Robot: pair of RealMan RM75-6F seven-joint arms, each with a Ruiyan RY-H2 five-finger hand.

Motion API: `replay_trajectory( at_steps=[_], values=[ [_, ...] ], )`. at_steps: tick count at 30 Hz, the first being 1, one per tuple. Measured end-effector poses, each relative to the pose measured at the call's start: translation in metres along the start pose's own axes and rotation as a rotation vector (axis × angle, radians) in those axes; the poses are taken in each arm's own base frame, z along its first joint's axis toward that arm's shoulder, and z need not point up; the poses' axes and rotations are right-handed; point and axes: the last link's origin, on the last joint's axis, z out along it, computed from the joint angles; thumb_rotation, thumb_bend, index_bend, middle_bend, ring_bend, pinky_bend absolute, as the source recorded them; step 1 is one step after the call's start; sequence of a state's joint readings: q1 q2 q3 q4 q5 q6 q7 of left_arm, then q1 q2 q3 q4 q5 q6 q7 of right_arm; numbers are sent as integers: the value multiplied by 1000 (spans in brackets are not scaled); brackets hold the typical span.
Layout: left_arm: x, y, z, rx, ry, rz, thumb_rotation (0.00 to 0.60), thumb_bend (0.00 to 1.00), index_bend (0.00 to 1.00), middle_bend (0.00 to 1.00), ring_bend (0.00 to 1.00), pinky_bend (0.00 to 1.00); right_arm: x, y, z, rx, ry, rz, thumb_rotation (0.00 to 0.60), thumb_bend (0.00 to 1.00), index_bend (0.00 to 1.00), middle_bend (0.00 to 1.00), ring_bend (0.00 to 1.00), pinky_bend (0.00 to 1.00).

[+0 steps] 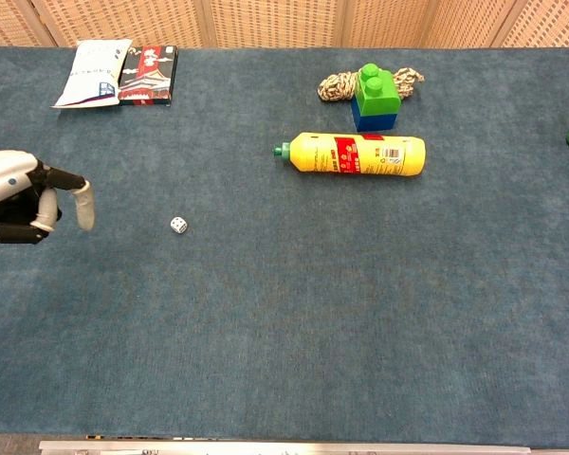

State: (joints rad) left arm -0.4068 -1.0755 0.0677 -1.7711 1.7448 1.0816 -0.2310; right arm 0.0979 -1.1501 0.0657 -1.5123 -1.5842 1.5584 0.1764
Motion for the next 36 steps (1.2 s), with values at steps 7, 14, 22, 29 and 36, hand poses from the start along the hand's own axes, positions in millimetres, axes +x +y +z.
replay_trajectory(
  at_steps=[7,14,22,29,36],
  values=[
    [-18,1,18,34,-83,25,600,1000,401,1000,980,1000,7,5,-2,-22,26,8,600,310,116,209,158,391],
    [-29,3,32,64,-120,22,600,1000,371,1000,1000,1000,11,8,-2,-31,39,13,600,311,125,209,158,391],
    [-37,3,41,94,-152,33,600,1000,323,1000,1000,1000,12,9,-2,-36,37,12,600,311,125,209,158,391],
    [-44,1,49,122,-162,60,600,1000,310,1000,1000,1000,11,9,-2,-41,28,8,600,311,126,209,158,391],
    [-49,1,56,130,-167,74,600,1000,310,1000,1000,1000,10,9,-2,-42,21,5,600,310,125,209,158,391]
  ],
)
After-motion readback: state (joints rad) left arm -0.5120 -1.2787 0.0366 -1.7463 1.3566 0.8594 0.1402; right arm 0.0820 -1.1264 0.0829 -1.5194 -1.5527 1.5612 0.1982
